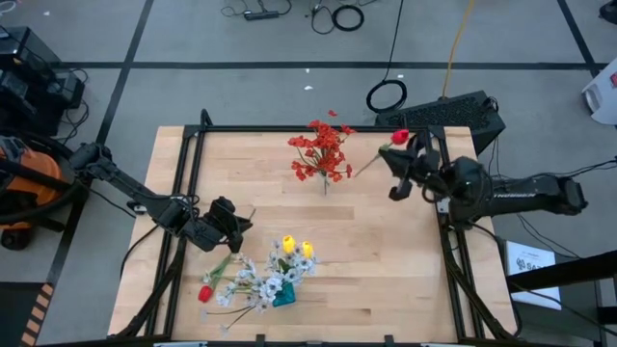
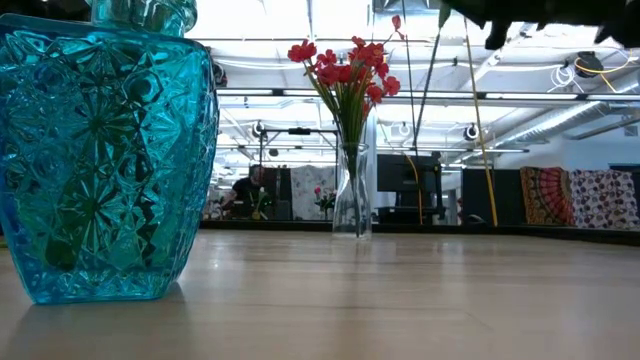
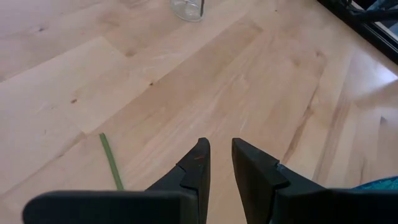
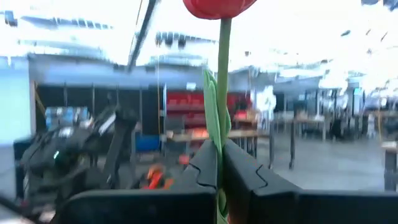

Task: Sort flowers into vase by color
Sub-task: Put the top red tulip into the transparent flower vase

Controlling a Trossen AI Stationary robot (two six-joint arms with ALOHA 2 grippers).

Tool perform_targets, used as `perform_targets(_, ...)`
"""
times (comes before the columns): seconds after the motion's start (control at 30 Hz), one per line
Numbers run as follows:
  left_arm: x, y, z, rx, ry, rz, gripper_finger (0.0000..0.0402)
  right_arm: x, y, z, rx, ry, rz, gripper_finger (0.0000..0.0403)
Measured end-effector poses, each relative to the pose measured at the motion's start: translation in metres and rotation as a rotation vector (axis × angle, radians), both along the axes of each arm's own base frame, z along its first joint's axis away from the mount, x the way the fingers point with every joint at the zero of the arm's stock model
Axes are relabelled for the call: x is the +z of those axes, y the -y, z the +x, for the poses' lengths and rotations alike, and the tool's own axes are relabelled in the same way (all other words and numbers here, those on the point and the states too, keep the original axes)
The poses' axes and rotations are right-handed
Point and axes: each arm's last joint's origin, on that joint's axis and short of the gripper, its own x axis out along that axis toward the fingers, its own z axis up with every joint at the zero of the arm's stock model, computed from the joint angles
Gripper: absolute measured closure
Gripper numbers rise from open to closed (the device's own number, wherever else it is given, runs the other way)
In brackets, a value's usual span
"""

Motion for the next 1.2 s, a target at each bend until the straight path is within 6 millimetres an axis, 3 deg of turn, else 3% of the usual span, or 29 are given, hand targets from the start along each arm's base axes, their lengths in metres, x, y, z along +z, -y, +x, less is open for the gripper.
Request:
perform_targets(0.23, 0.0, 0.0, 0.0, 0.0, 0.001, -0.001, 0.0329, -0.002, 0.017, 0.003, 0.089, 0.166, -0.047, 0.0403)
perform_targets(0.8, 0.0, 0.0, 0.0, -0.005, 0.002, -0.009, 0.0329, -0.018, 0.036, 0.056, 0.145, 0.08, -0.052, 0.0402)
perform_targets(1.2, 0.0, 0.001, 0.0, -0.008, 0.0, -0.011, 0.0329, -0.055, 0.044, 0.082, 0.154, -0.069, 0.039, 0.0382)
